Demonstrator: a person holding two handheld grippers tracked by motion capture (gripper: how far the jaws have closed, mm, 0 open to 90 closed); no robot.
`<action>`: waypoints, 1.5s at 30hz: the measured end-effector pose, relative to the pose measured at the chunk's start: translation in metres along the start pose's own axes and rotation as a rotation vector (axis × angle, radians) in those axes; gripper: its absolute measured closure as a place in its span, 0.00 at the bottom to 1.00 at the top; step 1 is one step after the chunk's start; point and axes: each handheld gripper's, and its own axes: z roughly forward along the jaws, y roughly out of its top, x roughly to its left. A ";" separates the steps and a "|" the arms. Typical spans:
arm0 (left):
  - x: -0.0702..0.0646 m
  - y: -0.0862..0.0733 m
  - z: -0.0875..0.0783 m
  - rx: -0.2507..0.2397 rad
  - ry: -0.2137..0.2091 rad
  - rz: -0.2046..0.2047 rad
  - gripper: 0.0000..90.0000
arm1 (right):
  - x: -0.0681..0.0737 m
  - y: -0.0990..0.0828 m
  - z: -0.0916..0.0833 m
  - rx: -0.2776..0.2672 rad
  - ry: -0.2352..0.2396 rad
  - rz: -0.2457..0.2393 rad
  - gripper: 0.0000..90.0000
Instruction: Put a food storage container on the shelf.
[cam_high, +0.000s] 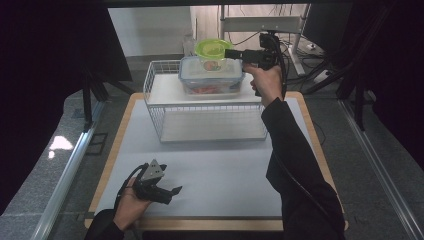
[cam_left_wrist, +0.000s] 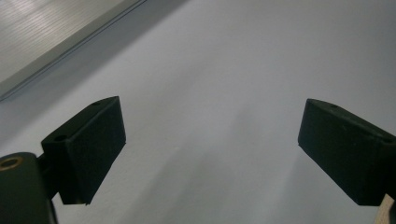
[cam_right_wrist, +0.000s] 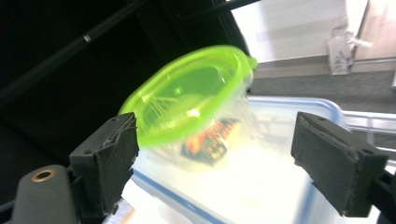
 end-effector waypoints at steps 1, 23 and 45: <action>0.000 0.000 0.000 0.000 0.001 0.000 0.08 | 0.000 -0.002 -0.002 0.016 -0.008 -0.020 0.15; 0.001 0.000 -0.002 -0.021 -0.006 -0.013 0.08 | 0.013 -0.057 -0.032 0.095 -0.030 -0.250 0.09; 0.002 0.000 -0.001 -0.026 -0.006 -0.011 0.07 | 0.022 -0.094 -0.049 0.130 -0.027 -0.362 0.05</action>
